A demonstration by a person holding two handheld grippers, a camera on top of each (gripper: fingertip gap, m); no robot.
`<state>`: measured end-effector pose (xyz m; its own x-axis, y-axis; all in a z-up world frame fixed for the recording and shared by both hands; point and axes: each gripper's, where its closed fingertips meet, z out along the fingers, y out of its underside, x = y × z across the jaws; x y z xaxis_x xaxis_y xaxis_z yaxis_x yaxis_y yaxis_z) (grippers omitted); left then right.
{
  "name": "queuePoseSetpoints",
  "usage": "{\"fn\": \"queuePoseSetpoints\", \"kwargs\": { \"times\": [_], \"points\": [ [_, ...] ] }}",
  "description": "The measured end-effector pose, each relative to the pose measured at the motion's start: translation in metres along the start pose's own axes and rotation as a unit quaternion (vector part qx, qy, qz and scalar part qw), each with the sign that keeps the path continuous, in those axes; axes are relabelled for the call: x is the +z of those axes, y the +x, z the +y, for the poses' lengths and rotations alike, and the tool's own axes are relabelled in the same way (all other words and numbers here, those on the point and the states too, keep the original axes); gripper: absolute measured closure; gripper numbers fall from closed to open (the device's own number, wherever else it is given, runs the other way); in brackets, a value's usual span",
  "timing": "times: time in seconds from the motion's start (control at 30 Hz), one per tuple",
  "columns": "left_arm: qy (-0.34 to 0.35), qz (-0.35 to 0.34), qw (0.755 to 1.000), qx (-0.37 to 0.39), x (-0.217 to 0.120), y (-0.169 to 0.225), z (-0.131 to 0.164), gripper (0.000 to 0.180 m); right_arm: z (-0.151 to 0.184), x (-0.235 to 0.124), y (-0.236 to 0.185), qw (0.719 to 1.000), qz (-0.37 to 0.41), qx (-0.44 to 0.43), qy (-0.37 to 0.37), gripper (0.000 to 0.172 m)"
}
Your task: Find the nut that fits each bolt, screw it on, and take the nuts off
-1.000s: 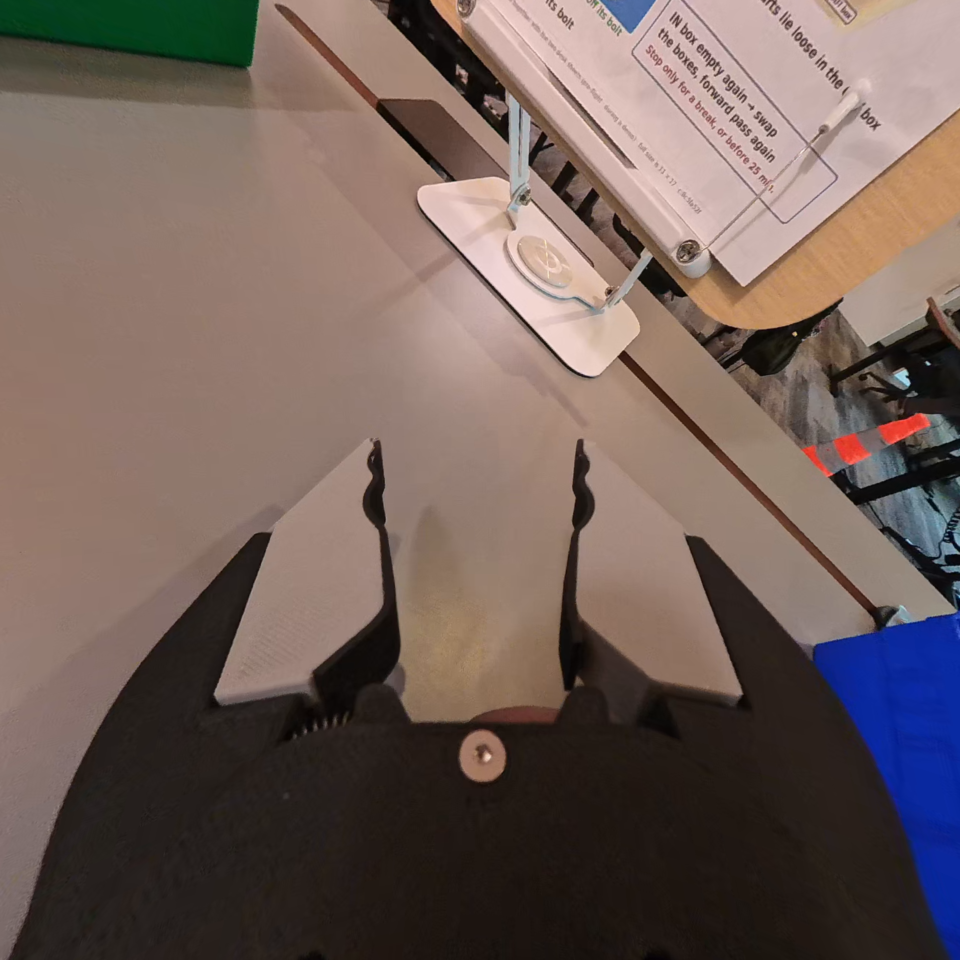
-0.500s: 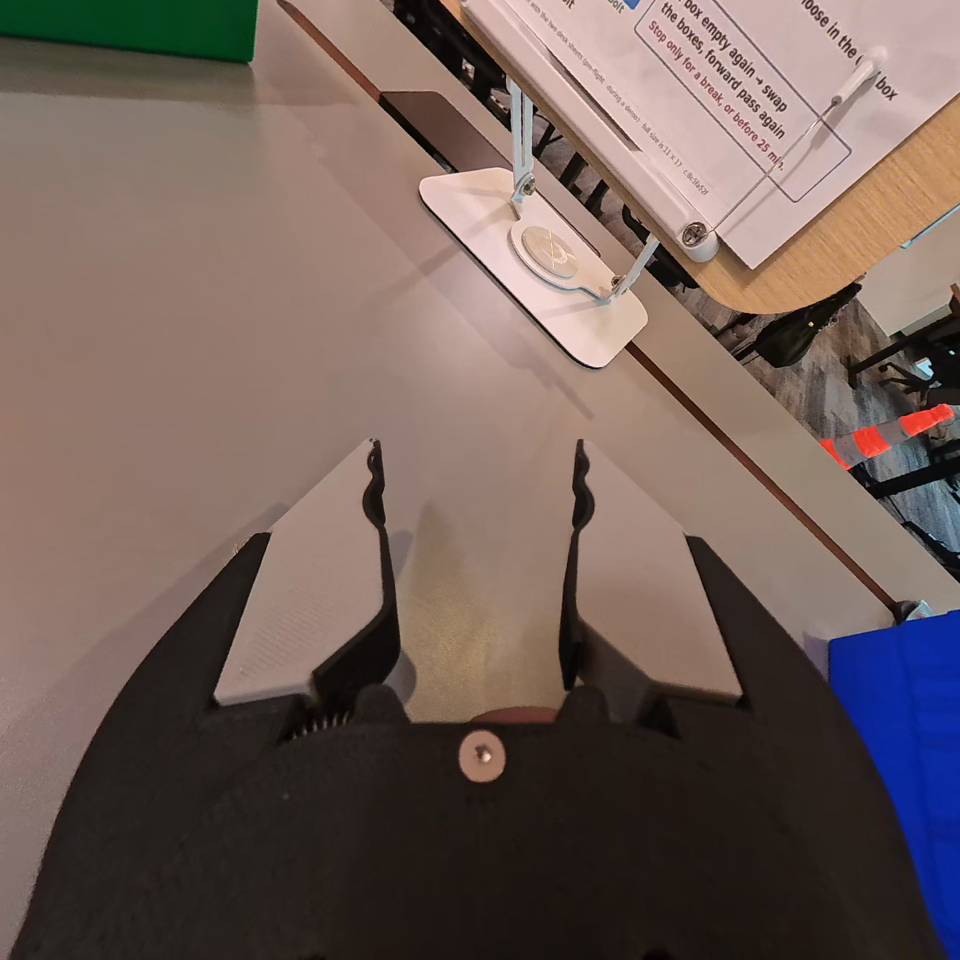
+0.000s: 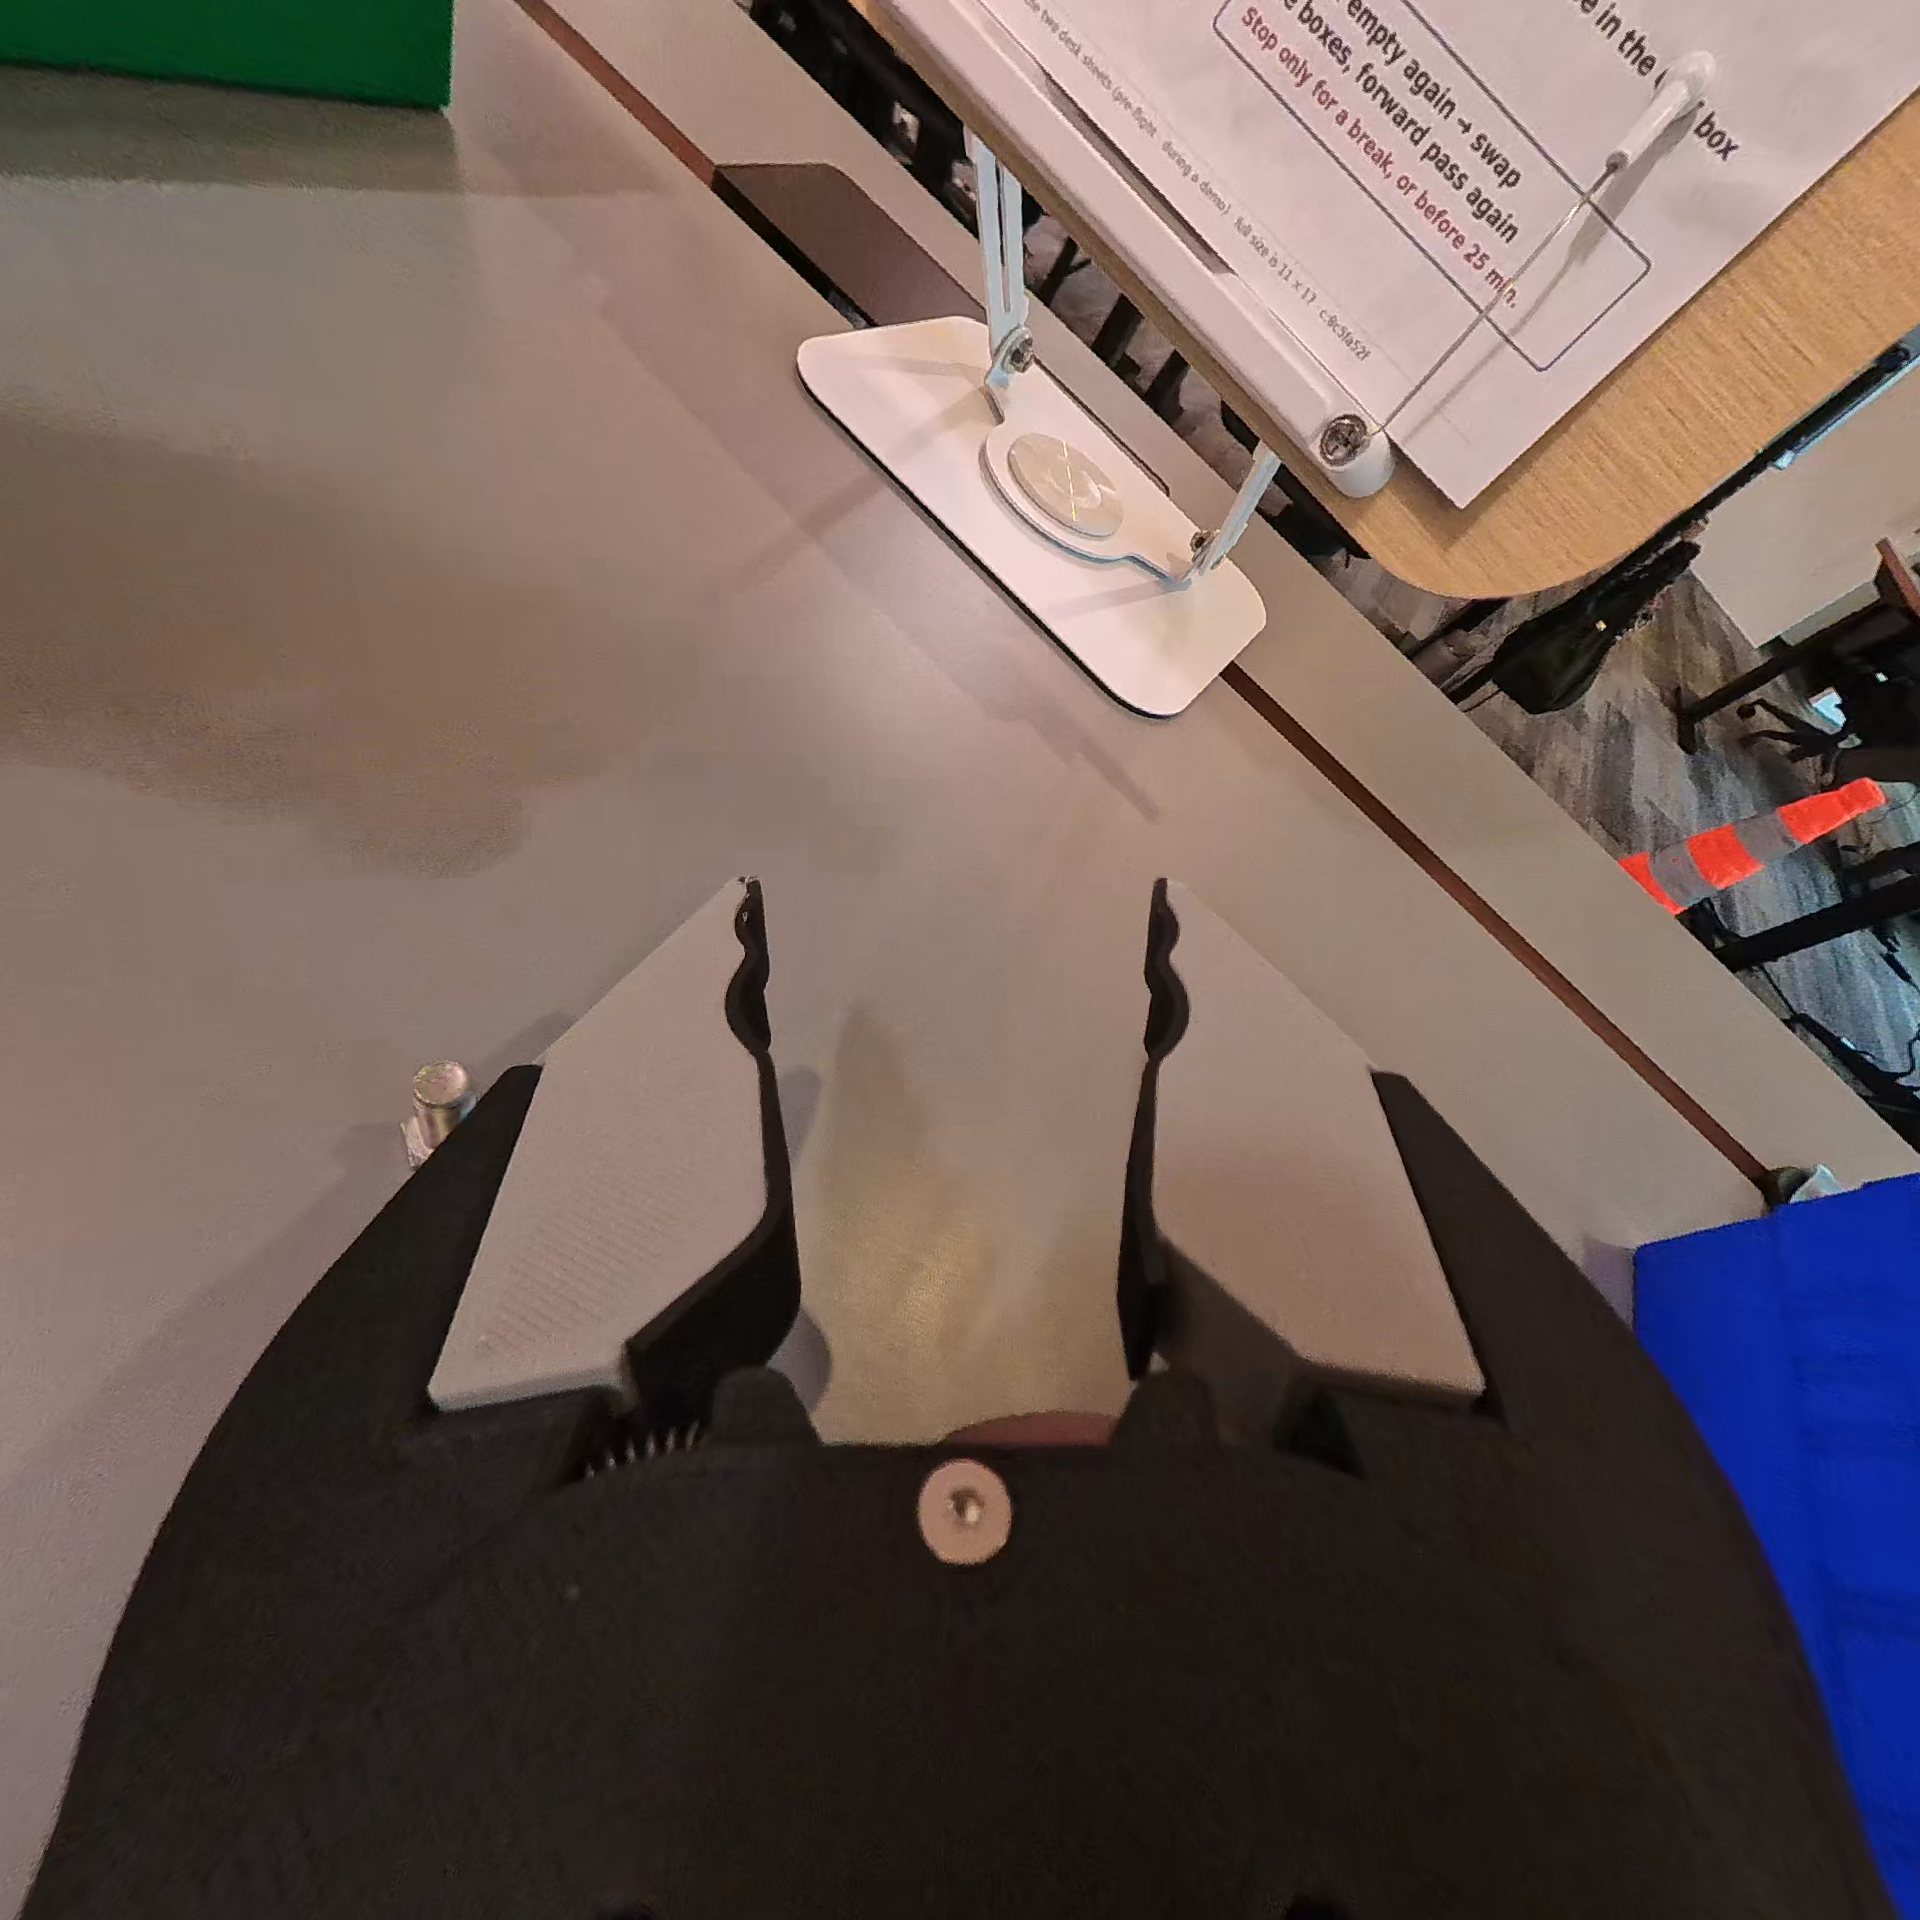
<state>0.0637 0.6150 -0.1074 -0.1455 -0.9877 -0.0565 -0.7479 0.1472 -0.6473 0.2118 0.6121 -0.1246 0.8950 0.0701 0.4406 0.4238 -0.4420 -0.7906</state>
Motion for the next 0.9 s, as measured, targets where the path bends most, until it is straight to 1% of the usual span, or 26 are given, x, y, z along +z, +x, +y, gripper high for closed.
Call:
{"fn": "queuePoseSetpoints", "kwargs": {
  "times": [0.13, 0.3, 0.37, 0.6, 0.63, 0.7, 0.8, 0.9],
  "points": [
    [-0.003, 0.07, 0.997, 0.015, 0.042, 0.043, -0.013, 0.165, 0.005, 0.001, 0.004, 1.0, -0.001, 0.006, -0.007, 0.101],
    [-0.009, 0.106, 0.994, 0.03, 0.071, 0.075, -0.018, 0.165, 0.007, 0.0, 0.006, 1.0, -0.009, 0.016, -0.009, 0.101],
    [-0.015, 0.115, 0.993, 0.032, 0.08, 0.084, -0.015, 0.165, 0.008, 0.0, 0.007, 1.0, -0.01, 0.019, -0.009, 0.101],
    [-0.044, 0.105, 0.993, 0.045, 0.105, 0.091, -0.004, 0.165, 0.009, -0.001, 0.006, 1.0, -0.016, 0.02, -0.01, 0.101],
    [-0.047, 0.104, 0.992, 0.045, 0.107, 0.091, -0.003, 0.163, 0.009, 0.0, 0.005, 1.0, -0.018, 0.019, -0.012, 0.101],
    [-0.046, 0.103, 0.993, 0.042, 0.111, 0.092, -0.003, 0.152, 0.009, -0.001, 0.004, 1.0, -0.02, 0.019, -0.011, 0.101],
    [-0.036, 0.106, 0.993, 0.04, 0.11, 0.093, -0.004, 0.15, 0.008, -0.001, 0.004, 0.999, -0.024, 0.022, -0.009, 0.101],
    [-0.021, 0.105, 0.994, 0.037, 0.099, 0.09, -0.002, 0.149, 0.008, -0.003, 0.003, 0.999, -0.032, 0.02, -0.003, 0.101]
  ]
}}
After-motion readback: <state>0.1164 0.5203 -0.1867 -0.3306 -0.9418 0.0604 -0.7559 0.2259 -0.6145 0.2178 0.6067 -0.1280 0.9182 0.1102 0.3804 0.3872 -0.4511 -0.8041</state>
